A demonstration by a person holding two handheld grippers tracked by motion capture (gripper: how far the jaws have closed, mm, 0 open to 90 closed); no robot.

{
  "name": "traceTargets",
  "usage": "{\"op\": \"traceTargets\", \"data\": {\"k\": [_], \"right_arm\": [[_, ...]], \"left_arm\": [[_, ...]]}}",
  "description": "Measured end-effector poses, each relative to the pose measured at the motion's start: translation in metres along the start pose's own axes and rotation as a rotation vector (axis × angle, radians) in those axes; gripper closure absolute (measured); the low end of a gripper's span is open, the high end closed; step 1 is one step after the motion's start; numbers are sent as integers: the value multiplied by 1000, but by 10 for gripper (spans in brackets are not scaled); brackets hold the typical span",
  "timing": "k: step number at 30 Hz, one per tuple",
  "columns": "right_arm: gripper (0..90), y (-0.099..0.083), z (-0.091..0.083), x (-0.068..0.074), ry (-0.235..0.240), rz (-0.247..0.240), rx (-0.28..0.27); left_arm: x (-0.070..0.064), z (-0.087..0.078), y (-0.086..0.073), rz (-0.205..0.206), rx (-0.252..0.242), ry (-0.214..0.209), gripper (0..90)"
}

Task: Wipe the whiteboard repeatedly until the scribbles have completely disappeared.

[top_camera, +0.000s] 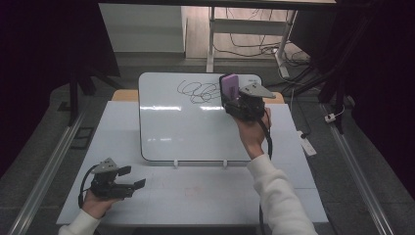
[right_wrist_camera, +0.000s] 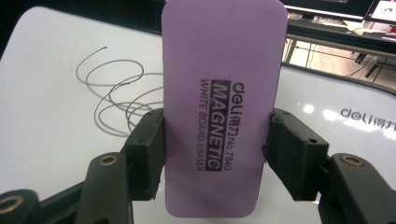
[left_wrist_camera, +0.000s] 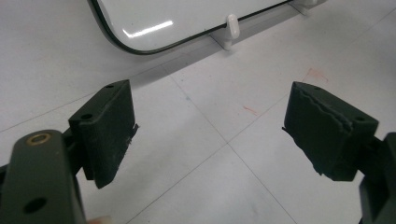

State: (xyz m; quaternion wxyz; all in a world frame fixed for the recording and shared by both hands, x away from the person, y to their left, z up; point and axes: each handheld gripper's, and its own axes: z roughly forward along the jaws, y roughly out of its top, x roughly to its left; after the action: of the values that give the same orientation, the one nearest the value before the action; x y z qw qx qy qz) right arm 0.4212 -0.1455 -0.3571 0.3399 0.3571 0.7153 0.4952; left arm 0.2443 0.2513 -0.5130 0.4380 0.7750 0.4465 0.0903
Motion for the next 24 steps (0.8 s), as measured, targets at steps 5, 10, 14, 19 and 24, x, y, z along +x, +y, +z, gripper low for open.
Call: {"op": "traceTargets", "data": {"k": [5, 10, 14, 19, 24], "right_arm": [[404, 4, 8, 0, -14, 0, 9], [406, 8, 17, 4, -20, -11, 26], [408, 9, 24, 10, -7, -11, 40], [409, 7, 36, 27, 32, -20, 65], [409, 4, 48, 56, 95, -70, 93]], "left_arm": [[0, 0, 0, 0, 0, -1, 173], [0, -1, 0, -6, -7, -2, 173], [0, -2, 0, -6, -8, -2, 173], [0, -2, 0, -6, -7, -1, 173], [0, -2, 0, -3, -7, 1, 173]]}}
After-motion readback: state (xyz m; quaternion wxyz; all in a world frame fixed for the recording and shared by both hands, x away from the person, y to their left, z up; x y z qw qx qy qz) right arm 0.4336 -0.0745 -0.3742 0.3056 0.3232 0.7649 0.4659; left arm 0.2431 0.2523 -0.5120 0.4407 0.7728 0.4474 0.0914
